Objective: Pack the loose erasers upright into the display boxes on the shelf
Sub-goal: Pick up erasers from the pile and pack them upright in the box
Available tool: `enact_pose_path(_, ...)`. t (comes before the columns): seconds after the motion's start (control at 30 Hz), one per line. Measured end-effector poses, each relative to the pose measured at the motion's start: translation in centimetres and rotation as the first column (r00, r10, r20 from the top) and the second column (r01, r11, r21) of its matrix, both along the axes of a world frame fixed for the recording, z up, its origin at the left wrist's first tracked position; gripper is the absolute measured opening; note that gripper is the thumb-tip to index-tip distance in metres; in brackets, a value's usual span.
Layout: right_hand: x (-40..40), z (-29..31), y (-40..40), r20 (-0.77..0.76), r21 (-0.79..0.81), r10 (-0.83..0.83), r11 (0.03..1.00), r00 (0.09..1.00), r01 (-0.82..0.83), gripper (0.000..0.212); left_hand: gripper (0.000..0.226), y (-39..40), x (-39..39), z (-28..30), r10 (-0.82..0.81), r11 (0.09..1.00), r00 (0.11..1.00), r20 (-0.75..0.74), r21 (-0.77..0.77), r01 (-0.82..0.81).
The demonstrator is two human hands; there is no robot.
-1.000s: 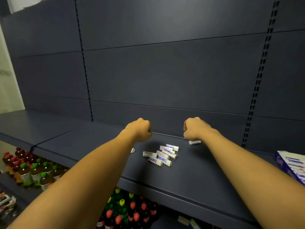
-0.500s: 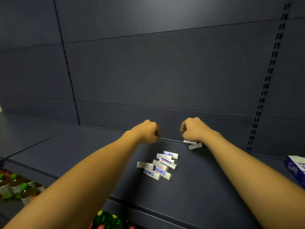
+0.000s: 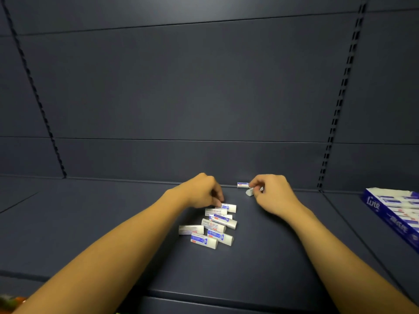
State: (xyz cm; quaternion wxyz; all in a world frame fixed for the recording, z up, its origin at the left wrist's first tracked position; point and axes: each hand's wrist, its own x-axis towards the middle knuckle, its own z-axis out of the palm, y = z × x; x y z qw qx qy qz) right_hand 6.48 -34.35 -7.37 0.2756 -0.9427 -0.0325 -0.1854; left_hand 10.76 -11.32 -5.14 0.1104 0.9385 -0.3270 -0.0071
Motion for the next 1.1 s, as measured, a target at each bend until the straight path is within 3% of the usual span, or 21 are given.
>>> enact_pose_path(0.33, -1.5, 1.6, 1.6, -0.064, -0.072, 0.095, 0.992, 0.993, -0.1, 0.023, 0.019, -2.4, 0.3, -0.4, -0.108, 0.994, 0.992, -0.06, -0.033, 0.106)
enact_pose_path(0.43, -2.5, 2.9, 2.5, -0.173, -0.144, 0.21, 0.961, 0.962, -0.236, 0.015, 0.013, -2.1, 0.7, -0.4, -0.072, 0.996, 0.996, -0.049, -0.051, 0.07)
enact_pose_path(0.53, -3.2, 3.5, 3.6, -0.274, -0.169, 0.28, 0.928, 0.92, -0.333, 0.009, 0.014, -0.8, 1.3, 0.0, 0.023, 0.979, 0.999, -0.038, -0.203, -0.03)
enact_pose_path(0.63, -3.5, 3.5, 4.7, -0.329, -0.186, 0.288, 0.914, 0.899, -0.361, 0.012, 0.017, 1.4, 1.9, 0.2, 0.141, 0.884, 0.976, -0.166, -0.423, -0.2)
enact_pose_path(0.77, -3.7, 3.8, 5.8, -0.381, -0.216, 0.277, 0.901, 0.882, -0.376, 0.019, 0.015, 3.8, 2.0, -0.1, 0.094, 0.741, 0.93, -0.354, -0.599, -0.303)
enact_pose_path(1.1, -3.6, 3.9, 7.7, -0.468, -0.286, 0.219, 0.879, 0.856, -0.381, 0.022, 0.014, 4.4, 1.4, -0.6, -0.076, 0.443, 0.825, -0.56, -0.76, -0.475)
